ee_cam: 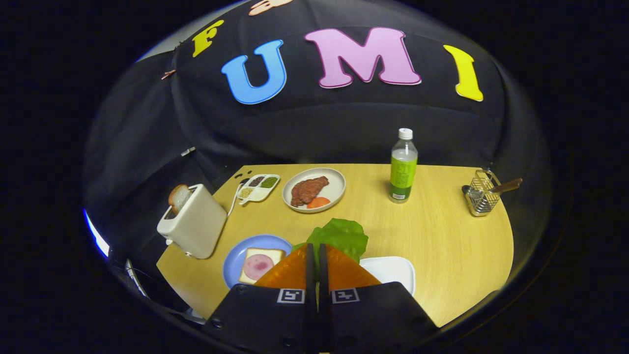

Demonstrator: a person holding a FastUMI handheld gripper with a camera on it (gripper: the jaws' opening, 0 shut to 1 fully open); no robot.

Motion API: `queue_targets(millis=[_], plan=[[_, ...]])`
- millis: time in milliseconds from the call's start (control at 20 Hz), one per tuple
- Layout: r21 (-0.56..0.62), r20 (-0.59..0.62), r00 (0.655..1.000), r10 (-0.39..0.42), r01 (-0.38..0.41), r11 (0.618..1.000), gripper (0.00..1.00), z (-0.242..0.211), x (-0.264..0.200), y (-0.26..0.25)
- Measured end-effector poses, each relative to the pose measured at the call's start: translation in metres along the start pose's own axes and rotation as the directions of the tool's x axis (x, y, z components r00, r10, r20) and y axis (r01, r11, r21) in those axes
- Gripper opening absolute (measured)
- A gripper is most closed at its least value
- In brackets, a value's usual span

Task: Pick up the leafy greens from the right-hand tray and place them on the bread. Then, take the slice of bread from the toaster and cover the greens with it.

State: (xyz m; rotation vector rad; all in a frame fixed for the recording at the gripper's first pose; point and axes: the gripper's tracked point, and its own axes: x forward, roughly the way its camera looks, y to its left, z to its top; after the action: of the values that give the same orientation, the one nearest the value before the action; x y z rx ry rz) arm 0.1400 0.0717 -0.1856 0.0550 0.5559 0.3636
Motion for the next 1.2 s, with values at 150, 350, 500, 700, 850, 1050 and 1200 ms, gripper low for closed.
queue_targets(millis=[150, 350, 500, 700, 850, 1050, 1200], plan=[[-0.025, -0.01, 0.998, 0.055, -0.055, 0.998, 0.05, 0.004, 0.013, 0.044], [-0.05, -0.044, 0.992, 0.118, -0.12, 0.992, 0.05, -0.007, 0.035, 0.097], [-0.056, -0.085, 0.985, 0.153, -0.158, 0.986, 0.05, -0.028, 0.052, 0.125], [-0.062, -0.107, 0.983, 0.152, -0.159, 0.985, 0.05, -0.052, 0.08, 0.135], [-0.086, -0.131, 0.982, 0.136, -0.148, 0.985, 0.05, -0.074, 0.099, 0.13], [-0.104, -0.145, 0.983, 0.115, -0.131, 0.986, 0.05, -0.089, 0.111, 0.121], [-0.097, -0.165, 0.98, 0.112, -0.129, 0.987, 0.06, -0.099, 0.114, 0.12]])
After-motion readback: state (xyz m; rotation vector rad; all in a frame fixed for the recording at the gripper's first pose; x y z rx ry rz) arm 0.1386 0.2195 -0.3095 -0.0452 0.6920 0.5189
